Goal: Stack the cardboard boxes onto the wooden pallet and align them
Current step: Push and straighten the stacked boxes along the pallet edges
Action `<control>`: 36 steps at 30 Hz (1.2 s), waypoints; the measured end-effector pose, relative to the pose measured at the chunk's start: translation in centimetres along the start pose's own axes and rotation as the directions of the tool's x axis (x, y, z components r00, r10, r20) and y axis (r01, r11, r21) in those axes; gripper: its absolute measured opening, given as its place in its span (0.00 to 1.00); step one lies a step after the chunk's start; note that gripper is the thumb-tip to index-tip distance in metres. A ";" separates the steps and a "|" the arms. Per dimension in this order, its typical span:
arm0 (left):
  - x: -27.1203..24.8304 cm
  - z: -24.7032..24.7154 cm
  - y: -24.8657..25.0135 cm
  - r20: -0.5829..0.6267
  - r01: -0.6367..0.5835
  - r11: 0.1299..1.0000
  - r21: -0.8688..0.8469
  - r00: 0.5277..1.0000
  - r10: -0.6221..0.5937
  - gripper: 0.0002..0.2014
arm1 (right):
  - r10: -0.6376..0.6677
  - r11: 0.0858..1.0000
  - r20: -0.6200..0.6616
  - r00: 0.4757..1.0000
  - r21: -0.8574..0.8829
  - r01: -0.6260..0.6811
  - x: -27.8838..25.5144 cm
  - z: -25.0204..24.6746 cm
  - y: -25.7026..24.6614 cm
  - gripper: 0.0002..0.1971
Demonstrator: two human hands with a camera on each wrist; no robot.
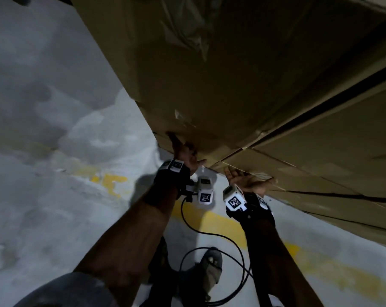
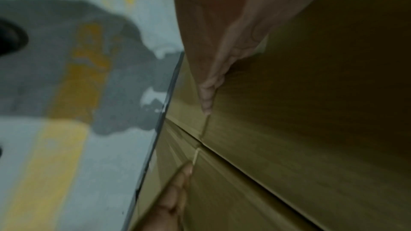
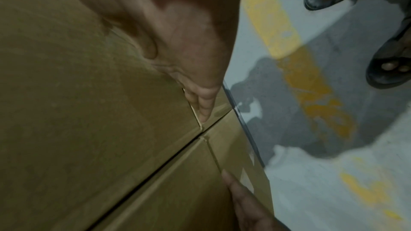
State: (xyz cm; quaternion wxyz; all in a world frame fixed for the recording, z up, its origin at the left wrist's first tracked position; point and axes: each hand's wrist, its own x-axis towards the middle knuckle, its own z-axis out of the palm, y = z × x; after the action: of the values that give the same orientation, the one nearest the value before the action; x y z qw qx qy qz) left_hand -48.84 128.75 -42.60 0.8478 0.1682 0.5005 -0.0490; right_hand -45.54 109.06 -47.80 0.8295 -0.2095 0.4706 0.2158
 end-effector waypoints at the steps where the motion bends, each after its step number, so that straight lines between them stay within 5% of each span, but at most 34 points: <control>1: 0.2 0.2 0.0 -0.006 0.000 1.000 -0.014 1.000 0.000 0.58 | 0.005 1.000 0.000 1.000 0.002 -0.005 -0.1 0.2 0.0 0.65; 16: 0.8 0.0 -0.1 -0.009 0.010 0.997 -0.077 1.000 -0.010 0.58 | 0.003 0.997 -0.094 0.996 -0.070 -0.010 -2.1 1.7 0.2 0.58; 28: -18.7 5.8 7.3 -0.022 -0.111 0.973 -0.200 0.994 0.109 0.41 | 0.045 0.998 0.036 0.998 0.042 -0.046 -21.2 8.6 -1.5 0.51; 36: -22.0 8.3 8.4 0.003 -0.115 0.989 -0.098 0.993 0.116 0.41 | 0.041 0.995 0.073 0.996 0.087 -0.048 -25.1 12.6 -2.3 0.51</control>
State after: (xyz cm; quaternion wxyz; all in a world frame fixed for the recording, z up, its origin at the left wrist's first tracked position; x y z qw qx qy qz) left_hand -50.67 132.02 -17.93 0.8586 0.1550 0.4881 0.0240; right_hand -47.18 110.11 -19.69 0.8491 -0.1541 0.4547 0.2204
